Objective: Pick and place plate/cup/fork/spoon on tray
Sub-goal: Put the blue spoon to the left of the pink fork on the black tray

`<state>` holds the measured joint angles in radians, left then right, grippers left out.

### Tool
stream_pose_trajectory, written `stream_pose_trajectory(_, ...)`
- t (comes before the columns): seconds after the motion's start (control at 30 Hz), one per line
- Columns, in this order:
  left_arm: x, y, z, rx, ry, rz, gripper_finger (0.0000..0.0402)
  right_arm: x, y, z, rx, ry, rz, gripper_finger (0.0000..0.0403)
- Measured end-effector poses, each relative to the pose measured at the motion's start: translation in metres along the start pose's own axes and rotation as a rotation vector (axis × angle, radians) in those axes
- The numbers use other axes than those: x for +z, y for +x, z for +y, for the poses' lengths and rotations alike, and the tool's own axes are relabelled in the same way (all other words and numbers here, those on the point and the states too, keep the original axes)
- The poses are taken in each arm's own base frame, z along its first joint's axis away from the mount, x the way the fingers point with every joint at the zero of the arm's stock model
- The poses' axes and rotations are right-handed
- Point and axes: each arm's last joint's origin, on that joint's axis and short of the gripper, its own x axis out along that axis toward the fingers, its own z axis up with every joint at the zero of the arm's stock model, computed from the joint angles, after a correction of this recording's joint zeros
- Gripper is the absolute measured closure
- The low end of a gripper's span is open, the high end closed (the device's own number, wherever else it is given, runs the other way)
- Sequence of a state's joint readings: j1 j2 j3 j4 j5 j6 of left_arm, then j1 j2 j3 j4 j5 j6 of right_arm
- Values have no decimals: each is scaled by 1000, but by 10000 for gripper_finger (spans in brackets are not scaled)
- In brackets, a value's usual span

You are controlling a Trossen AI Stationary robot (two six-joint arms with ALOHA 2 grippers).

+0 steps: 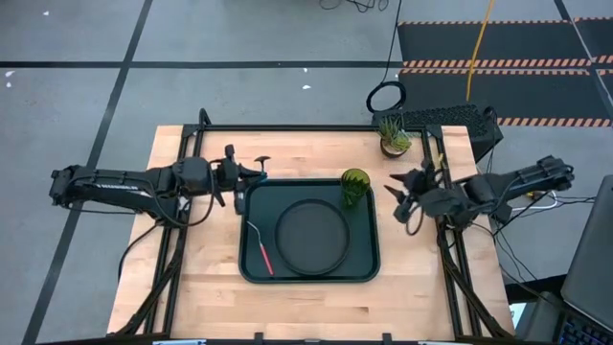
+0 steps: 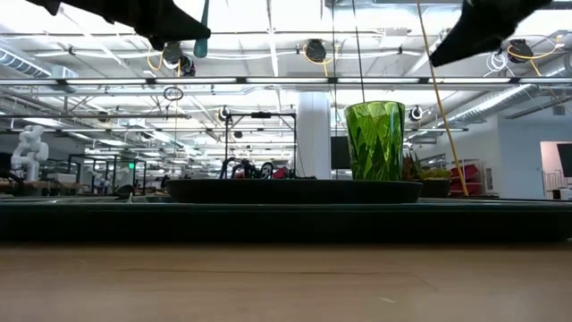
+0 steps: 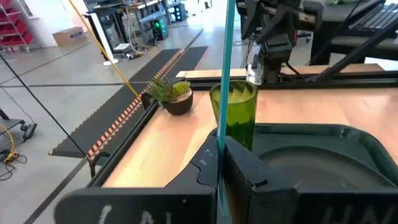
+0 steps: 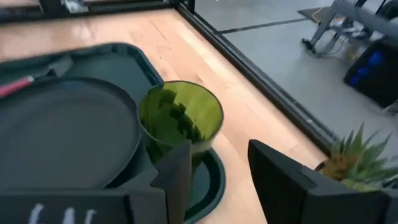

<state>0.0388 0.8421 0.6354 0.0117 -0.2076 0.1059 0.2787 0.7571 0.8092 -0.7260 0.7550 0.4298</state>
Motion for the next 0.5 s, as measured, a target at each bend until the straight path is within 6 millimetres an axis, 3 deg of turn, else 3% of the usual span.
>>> stream_pose_trajectory(0.17, -3, 0, 1, -4, 17, 33, 394, -16, -9, -15, 36, 84, -45, 252)
stream_pose_trajectory(0.33, -6, -1, 3, -115, -60, 57, 394, -24, -15, -24, 59, 137, -76, 252)
stream_pose_trajectory(0.5, -7, -1, 3, -251, -127, 61, 394, -28, -14, -19, 248, 214, -30, 252)
